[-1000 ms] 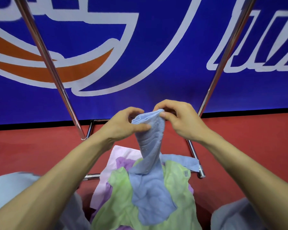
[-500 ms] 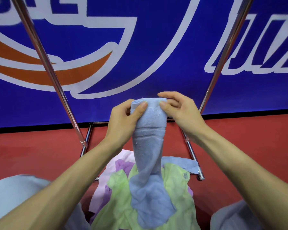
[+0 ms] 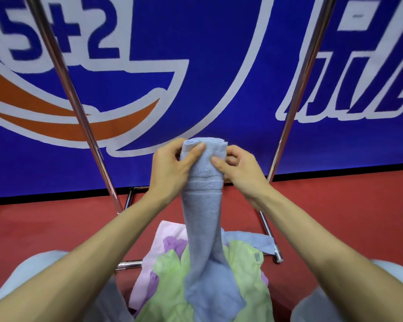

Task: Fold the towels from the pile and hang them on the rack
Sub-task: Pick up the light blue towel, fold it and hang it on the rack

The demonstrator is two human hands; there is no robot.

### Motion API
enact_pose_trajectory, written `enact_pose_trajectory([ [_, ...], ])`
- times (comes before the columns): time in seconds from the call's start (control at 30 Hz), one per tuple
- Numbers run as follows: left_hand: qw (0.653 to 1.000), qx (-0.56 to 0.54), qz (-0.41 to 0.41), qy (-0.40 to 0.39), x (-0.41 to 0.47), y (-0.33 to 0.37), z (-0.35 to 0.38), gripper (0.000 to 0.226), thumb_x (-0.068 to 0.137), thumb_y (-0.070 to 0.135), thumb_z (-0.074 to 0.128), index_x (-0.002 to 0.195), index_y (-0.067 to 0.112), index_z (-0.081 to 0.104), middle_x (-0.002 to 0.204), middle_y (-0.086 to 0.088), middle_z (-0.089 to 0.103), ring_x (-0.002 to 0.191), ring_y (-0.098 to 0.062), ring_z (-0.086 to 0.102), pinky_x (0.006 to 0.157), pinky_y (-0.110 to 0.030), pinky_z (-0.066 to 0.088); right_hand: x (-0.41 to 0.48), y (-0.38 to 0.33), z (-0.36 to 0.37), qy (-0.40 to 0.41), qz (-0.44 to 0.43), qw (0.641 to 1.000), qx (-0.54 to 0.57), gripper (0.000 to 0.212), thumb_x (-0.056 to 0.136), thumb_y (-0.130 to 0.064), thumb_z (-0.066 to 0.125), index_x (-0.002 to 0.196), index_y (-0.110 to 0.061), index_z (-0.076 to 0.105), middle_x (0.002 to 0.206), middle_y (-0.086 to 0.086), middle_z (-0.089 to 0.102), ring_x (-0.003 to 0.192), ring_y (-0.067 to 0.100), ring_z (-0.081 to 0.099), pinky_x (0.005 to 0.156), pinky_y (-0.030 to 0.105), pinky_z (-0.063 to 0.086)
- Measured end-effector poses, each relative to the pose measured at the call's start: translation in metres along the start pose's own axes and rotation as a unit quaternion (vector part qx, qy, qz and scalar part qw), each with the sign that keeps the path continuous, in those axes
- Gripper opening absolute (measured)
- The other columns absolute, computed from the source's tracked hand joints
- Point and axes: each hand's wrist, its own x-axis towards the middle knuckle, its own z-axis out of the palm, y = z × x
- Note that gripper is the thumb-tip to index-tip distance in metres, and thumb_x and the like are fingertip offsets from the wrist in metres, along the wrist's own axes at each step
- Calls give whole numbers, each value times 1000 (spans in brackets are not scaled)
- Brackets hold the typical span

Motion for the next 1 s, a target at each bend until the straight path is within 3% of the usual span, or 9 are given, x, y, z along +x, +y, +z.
enact_pose_trajectory([
  [0.13,998,22,51,-9,19,35,-9,29,90,36,62,90,8,70,80,-12,69,77,-28,64,69,-42,54,1,-33,1,32,-37,998,27,16,88,-19,68,99,-9,61,82,2,74,82,13,70,74,28,56],
  [0.3,994,64,90,-24,32,76,-16,26,95,38,52,84,20,66,71,6,60,63,1,54,57,-14,43,-4,-71,5,72,-62,995,31,22,92,-28,61,95,-7,64,74,-5,70,67,2,64,61,16,49],
  [0.43,990,76,122,-12,34,110,-15,26,98,35,48,73,28,52,68,12,53,59,10,53,53,-4,39,-10,-95,8,74,-39,996,-37,49,96,-46,47,80,-3,63,75,9,64,69,9,53,65,32,49],
  [0.53,988,88,127,6,39,128,-17,30,98,37,47,82,14,57,72,7,57,62,-1,53,51,-5,40,-18,-106,10,43,4,999,-8,58,96,-56,36,105,-11,71,98,4,74,92,8,68,85,32,54],
  [0.63,990,62,126,19,44,144,-21,33,98,38,47,84,9,58,73,7,56,64,-3,52,53,-8,40,-27,-116,13,57,-28,998,2,57,93,-62,33,110,-19,67,107,2,71,101,15,67,94,39,52],
  [0.77,990,39,126,46,50,163,-22,31,97,38,48,86,11,59,76,6,58,67,-4,54,60,-18,42,-35,-126,16,87,-66,993,-38,66,87,-66,36,107,-6,55,114,19,61,93,25,62,94,52,49],
  [0.83,988,40,136,68,55,171,-23,35,97,38,49,88,6,62,79,-1,63,71,-7,57,61,-24,48,-35,-124,15,74,-67,993,-57,59,89,-65,37,102,-10,55,105,13,64,96,26,62,94,49,50],
  [0.93,983,35,150,103,60,181,-27,37,96,38,51,87,5,62,81,-6,65,72,-12,58,66,-32,52,-34,-113,17,45,-44,995,-81,50,90,-66,36,101,-22,57,101,-8,65,98,10,61,92,40,51],
  [1.0,979,54,160,111,66,188,-30,37,96,38,51,85,5,61,76,-2,62,69,-11,56,64,-30,50,-33,-104,18,40,-28,993,-105,48,93,-60,36,101,-20,59,102,-5,67,98,14,63,89,38,52],
])
